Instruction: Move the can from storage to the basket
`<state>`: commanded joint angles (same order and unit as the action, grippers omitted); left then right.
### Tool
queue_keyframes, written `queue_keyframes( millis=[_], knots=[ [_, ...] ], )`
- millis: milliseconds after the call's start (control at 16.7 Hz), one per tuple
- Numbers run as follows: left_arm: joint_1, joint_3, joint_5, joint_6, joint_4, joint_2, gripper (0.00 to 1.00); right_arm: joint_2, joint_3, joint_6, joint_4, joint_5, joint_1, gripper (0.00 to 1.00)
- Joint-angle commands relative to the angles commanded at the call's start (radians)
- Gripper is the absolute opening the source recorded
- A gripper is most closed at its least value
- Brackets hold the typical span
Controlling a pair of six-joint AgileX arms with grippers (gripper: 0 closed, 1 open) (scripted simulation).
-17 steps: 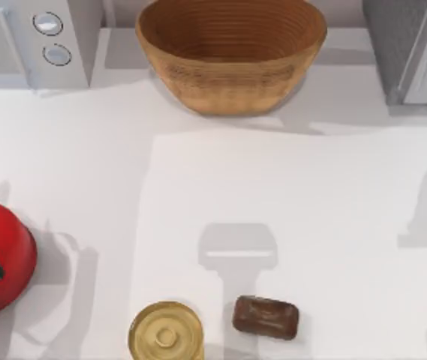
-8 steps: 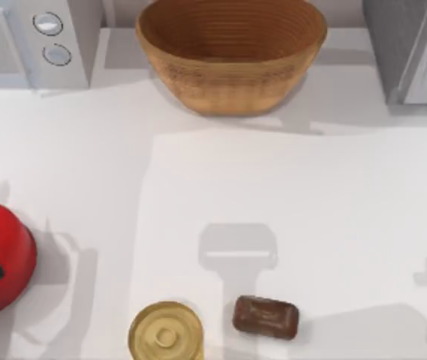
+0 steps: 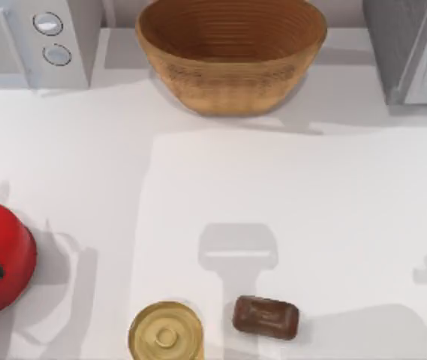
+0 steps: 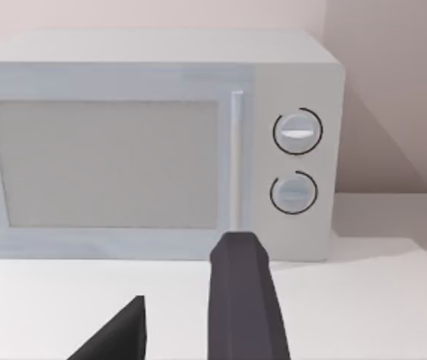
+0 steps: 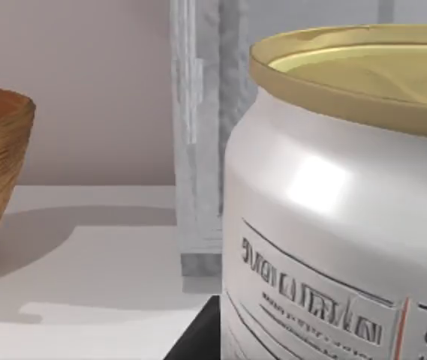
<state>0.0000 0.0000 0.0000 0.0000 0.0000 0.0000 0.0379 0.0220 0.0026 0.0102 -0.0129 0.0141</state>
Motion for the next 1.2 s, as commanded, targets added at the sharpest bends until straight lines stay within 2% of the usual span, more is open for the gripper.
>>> queue_keyframes(
  millis=[360,1200],
  knots=[
    [0.0,0.0,0.0,0.0,0.0,0.0,1.0,0.344,0.295,0.005,0.097,-0.119,0.111,0.0],
    [0.0,0.0,0.0,0.0,0.0,0.0,1.0,1.81,1.381,0.012,0.405,-0.521,0.503,0.0]
  ],
)
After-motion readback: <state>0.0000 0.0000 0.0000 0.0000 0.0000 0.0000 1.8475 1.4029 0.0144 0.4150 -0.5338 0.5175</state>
